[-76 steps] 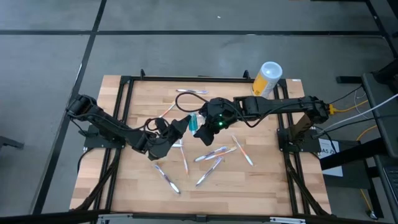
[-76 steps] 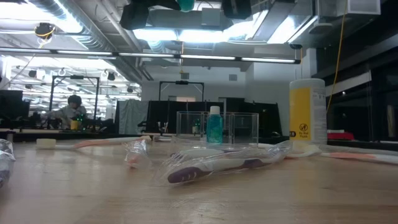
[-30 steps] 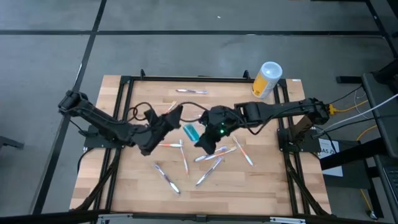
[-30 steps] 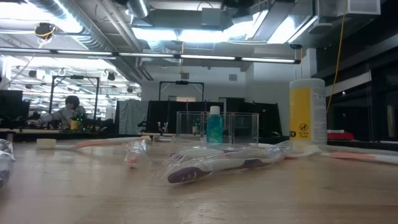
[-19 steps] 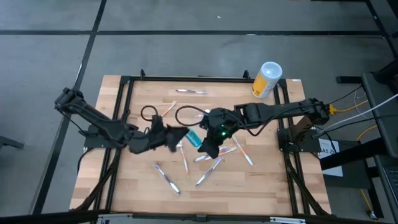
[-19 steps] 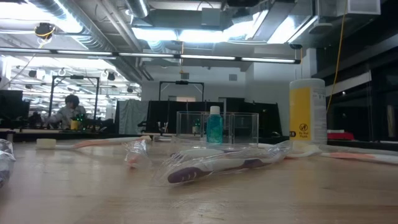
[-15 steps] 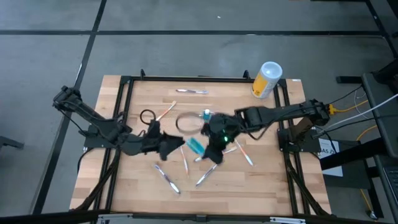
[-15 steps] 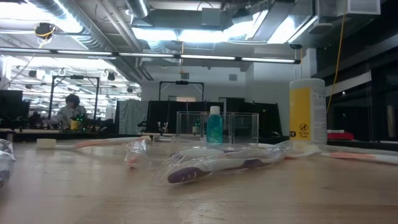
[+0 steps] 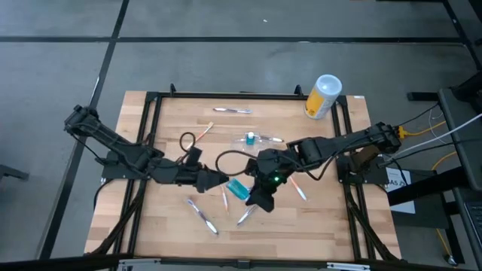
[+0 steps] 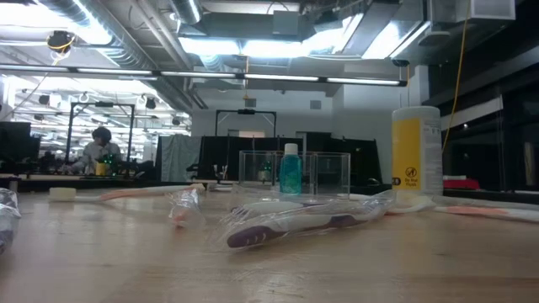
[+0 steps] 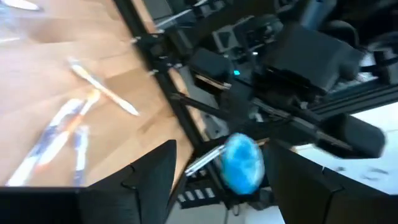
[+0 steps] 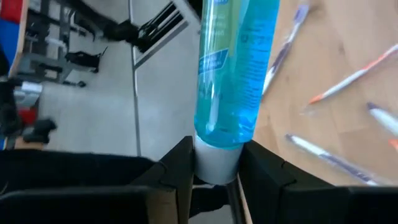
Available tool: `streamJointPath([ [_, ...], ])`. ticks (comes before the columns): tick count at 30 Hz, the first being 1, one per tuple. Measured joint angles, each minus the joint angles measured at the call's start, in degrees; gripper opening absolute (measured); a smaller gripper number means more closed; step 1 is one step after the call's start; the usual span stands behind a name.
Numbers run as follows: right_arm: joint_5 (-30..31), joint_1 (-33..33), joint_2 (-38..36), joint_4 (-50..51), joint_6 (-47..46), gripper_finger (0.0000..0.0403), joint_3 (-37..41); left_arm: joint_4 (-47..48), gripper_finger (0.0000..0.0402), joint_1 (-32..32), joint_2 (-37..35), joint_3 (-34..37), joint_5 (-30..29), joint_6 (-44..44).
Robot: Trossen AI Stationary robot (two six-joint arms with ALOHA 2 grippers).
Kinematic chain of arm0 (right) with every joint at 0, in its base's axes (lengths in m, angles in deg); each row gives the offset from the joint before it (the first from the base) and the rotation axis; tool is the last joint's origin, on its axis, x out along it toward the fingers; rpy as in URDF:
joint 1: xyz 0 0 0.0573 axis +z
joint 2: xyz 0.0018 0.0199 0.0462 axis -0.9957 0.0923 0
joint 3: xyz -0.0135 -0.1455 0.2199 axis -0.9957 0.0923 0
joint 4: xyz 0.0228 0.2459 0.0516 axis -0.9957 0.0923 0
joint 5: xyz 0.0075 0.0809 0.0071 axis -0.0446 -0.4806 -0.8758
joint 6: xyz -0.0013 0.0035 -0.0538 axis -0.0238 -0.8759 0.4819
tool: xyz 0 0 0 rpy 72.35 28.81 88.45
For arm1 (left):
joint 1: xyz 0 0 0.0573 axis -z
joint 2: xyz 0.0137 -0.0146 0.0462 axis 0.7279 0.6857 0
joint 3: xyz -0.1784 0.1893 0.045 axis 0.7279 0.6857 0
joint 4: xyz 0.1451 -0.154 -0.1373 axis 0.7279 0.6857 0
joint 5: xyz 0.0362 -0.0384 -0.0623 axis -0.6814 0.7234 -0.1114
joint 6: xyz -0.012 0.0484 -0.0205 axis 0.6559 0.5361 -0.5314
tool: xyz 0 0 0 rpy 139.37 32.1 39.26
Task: Pick & Place toothbrushing station
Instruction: Put the blue mouthwash into the middle section of the transparent organizer
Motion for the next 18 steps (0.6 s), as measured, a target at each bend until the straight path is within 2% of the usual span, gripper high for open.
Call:
streamJointPath([
  [6,1.0,0.3,0.0,-0.3,-0.5,0.0112,0.0,-7.5,0.0236,-2.1,3.4,0.0,6.0,0.9],
  [18,2.5,0.6,0.0,-0.8,-1.5,0.0112,0.0,-8.4,0.0221,-2.3,3.6,0.0,8.9,1.5],
])
